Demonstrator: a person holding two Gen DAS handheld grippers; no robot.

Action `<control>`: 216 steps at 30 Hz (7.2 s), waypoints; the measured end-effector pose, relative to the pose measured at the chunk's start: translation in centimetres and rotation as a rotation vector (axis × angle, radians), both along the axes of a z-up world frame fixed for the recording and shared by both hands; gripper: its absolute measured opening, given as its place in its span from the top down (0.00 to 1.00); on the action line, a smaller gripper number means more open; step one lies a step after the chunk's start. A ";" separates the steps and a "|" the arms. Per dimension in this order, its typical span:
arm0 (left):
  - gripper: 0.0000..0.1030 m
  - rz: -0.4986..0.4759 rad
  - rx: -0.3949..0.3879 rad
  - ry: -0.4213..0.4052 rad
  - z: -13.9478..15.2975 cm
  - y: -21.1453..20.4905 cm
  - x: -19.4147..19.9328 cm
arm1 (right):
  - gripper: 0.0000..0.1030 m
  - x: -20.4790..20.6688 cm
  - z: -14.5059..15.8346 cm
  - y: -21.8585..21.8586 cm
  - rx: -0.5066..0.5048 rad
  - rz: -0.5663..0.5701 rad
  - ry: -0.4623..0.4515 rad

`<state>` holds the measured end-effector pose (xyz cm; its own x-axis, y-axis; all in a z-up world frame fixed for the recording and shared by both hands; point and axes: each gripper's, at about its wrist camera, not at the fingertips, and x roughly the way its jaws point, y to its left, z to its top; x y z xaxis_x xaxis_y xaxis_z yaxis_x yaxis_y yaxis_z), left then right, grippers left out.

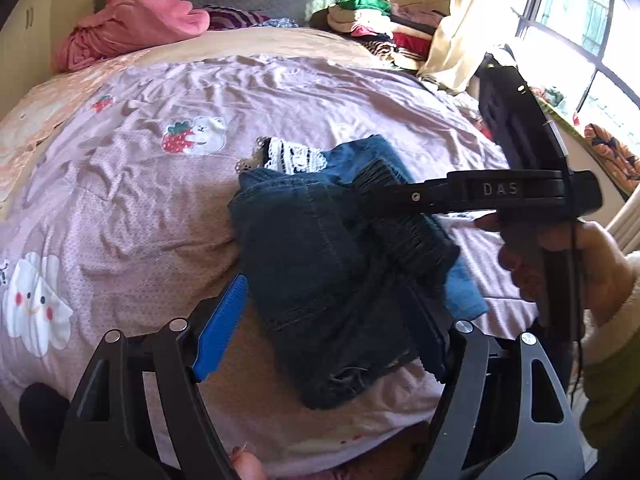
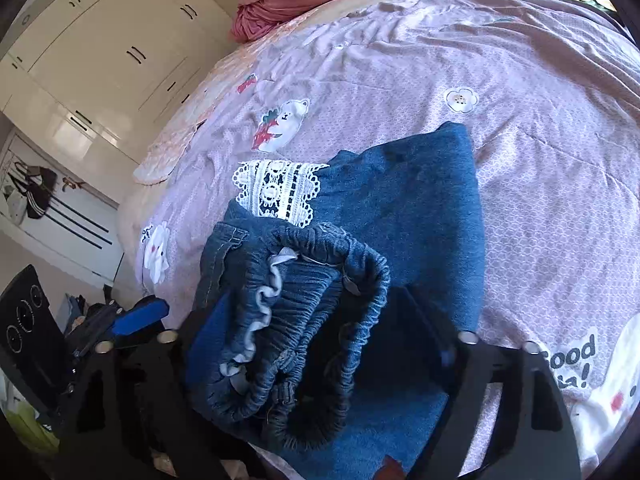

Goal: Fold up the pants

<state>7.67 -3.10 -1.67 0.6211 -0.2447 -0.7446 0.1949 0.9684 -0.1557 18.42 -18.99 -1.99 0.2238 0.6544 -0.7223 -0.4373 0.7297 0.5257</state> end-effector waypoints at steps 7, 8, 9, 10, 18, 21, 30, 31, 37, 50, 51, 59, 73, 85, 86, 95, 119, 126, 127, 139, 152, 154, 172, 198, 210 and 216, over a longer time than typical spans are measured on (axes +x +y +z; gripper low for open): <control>0.33 -0.005 0.023 0.016 -1.1 -0.5 0.5 | 0.77 -1.5 4.0 0.4 0.133 0.062 -0.179; 0.33 -0.010 0.023 0.009 -0.9 -0.6 0.6 | 0.77 -1.4 4.4 0.1 0.134 0.057 -0.203; 0.33 -0.014 0.020 0.008 -0.9 -0.9 0.9 | 0.77 -1.1 4.2 -0.3 0.126 0.046 -0.206; 0.33 -0.019 0.018 0.013 -1.0 -1.1 1.1 | 0.77 -0.6 3.7 -0.7 0.117 0.031 -0.184; 0.33 -0.049 0.025 0.046 -2.1 -2.1 1.2 | 0.70 0.6 -1.4 -3.2 0.079 -0.063 -0.053; 0.33 -0.046 0.013 0.055 -2.2 -2.0 1.3 | 0.66 0.5 -1.6 -3.3 0.074 -0.075 -0.057; 0.32 -0.037 -0.013 0.062 -1.8 -1.8 0.9 | 0.39 -1.2 1.6 -4.1 0.056 -0.108 -0.134; 0.31 -0.036 -0.018 0.062 -1.7 -1.7 0.8 | 0.38 -1.5 2.0 -4.3 0.053 -0.111 -0.145; 0.30 -0.036 -0.034 0.054 -1.2 -1.6 0.4 | 0.35 -3.6 3.7 -5.0 0.001 -0.127 -0.231; 0.26 0.025 -0.077 0.018 0.8 1.1 -0.7 | 0.30 -8.6 4.6 -4.0 -0.178 -0.128 -0.364; 0.26 0.030 -0.079 0.017 0.9 1.3 -0.7 | 0.30 -8.9 4.6 -3.8 -0.186 -0.123 -0.368; 0.24 0.066 -0.083 0.036 0.9 3.1 -0.9 | 0.30 -10.4 3.1 -3.6 -0.198 -0.089 -0.344; 0.57 -0.102 -0.045 0.000 0.9 -0.6 -1.7 | 0.35 -8.9 2.7 -4.7 -0.139 -0.061 -0.321; 0.83 -0.252 0.057 0.046 -2.4 -5.1 -2.1 | 0.78 -6.3 0.8 -3.5 -0.028 0.027 -0.177; 0.83 -0.259 0.054 0.051 -2.5 -5.1 -2.3 | 0.78 -6.6 0.6 -3.6 -0.024 0.027 -0.179; 0.83 -0.265 0.052 0.068 -3.5 -5.4 -2.7 | 0.76 -7.8 -0.8 -4.3 -0.056 -0.018 -0.168; 0.43 -0.203 0.040 -0.025 1.4 -3.7 -3.7 | 0.33 -10.6 4.5 -6.5 -0.104 -0.160 -0.343; 0.29 -0.162 0.040 -0.034 1.8 -2.7 -3.1 | 0.25 -10.7 4.9 -7.2 -0.105 -0.200 -0.362; 0.26 -0.157 0.039 -0.036 1.9 -2.6 -3.0 | 0.23 -10.7 5.0 -7.2 -0.105 -0.205 -0.365; 0.10 -0.087 0.038 -0.037 2.1 -1.0 -1.7 | 0.10 -10.7 5.1 -7.7 -0.146 -0.249 -0.408; 0.10 -0.012 0.027 0.004 0.7 0.9 0.5 | 0.07 -9.4 4.1 -7.9 -0.162 -0.268 -0.382; 0.10 0.001 0.025 0.013 0.3 1.3 0.9 | 0.07 -9.1 3.8 -7.8 -0.164 -0.264 -0.377; 0.10 0.035 -0.007 0.079 -2.6 2.1 3.4 | 0.07 -4.4 1.3 -5.9 -0.180 -0.219 -0.302; 0.50 -0.014 -0.088 0.116 -3.7 0.0 4.4 | 0.79 -1.6 -2.2 -3.0 -0.083 -0.129 -0.252; 0.74 -0.033 -0.076 0.062 -1.1 -0.4 3.9 | 0.87 -4.1 1.7 -2.1 -0.050 -0.116 -0.374; 0.74 -0.023 -0.077 0.019 0.3 0.2 4.5 | 0.87 -3.8 3.6 -1.0 -0.067 -0.098 -0.431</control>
